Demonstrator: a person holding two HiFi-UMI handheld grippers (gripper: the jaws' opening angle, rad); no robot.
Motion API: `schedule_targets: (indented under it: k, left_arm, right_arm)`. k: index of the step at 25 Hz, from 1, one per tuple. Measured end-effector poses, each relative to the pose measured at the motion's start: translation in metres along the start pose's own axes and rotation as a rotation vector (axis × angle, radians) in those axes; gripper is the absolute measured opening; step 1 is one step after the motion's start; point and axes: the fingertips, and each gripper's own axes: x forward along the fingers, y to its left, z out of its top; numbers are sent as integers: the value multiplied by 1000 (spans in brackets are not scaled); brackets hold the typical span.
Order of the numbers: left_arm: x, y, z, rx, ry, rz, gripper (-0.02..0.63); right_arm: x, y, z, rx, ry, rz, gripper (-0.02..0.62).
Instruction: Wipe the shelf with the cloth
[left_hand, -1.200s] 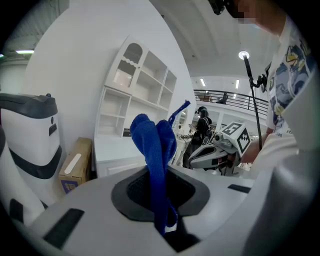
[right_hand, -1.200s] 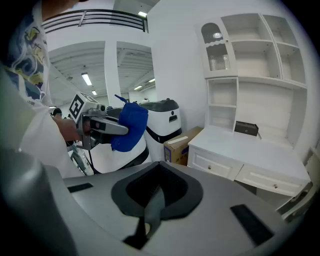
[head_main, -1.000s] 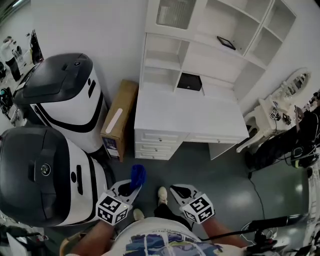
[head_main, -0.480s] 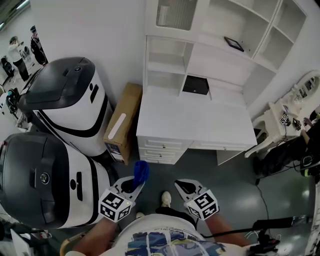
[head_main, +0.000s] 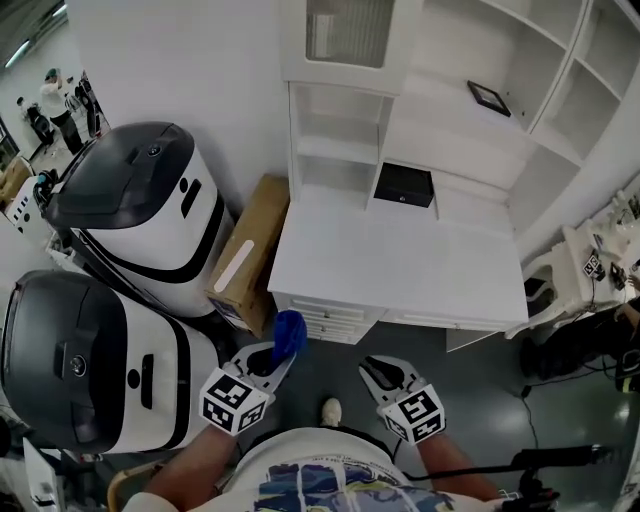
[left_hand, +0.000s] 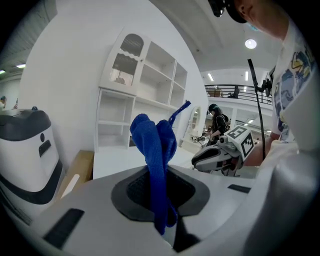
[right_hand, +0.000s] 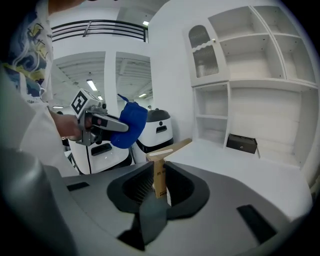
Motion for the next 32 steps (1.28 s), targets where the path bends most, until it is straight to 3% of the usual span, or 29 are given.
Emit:
schedule_targets:
  k: [2,6,12,18,26,32]
  left_arm:
    - [13,4,7,-7,-5,20,55]
    - [38,13,25,-4,-19,52,55]
    - [58,39,38,-3,-6,75,55]
    - [86,94,69,21,-48,60,55]
    - [117,190,132,74,-113,27,55]
    - [136,256,186,139,-165,19,55]
  right_arm:
    - [1,-13,-5,3,2,10,116]
    - [4,-40,-8,7,8,26,118]
    - [17,-67,-5,58,14,30,34]
    - [49,-93,13,78,30,-14,31]
    - [119,-126,77,70,19,-85,31]
    - [171,-126,110,76,28,-108,31]
